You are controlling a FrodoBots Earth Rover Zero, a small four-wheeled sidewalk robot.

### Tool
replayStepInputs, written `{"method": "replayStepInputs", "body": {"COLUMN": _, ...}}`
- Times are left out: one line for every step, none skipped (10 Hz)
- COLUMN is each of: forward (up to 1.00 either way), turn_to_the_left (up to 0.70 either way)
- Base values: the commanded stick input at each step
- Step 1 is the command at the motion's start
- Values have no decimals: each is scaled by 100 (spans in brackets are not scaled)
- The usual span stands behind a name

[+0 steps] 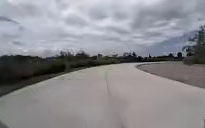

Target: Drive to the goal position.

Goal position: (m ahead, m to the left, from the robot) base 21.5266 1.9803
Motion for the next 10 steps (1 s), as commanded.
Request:
{"method": "replayStepInputs", "body": {"forward": 85, "turn_to_the_left": 0}}
{"method": "replayStepInputs", "body": {"forward": 85, "turn_to_the_left": 0}}
{"method": "replayStepInputs", "body": {"forward": 85, "turn_to_the_left": 0}}
{"method": "replayStepInputs", "body": {"forward": 85, "turn_to_the_left": 0}}
{"method": "replayStepInputs", "body": {"forward": 85, "turn_to_the_left": 0}}
{"method": "replayStepInputs", "body": {"forward": 85, "turn_to_the_left": 0}}
{"method": "replayStepInputs", "body": {"forward": 85, "turn_to_the_left": 0}}
{"method": "replayStepInputs", "body": {"forward": 85, "turn_to_the_left": 0}}
{"method": "replayStepInputs", "body": {"forward": 85, "turn_to_the_left": 0}}
{"method": "replayStepInputs", "body": {"forward": 85, "turn_to_the_left": 0}}
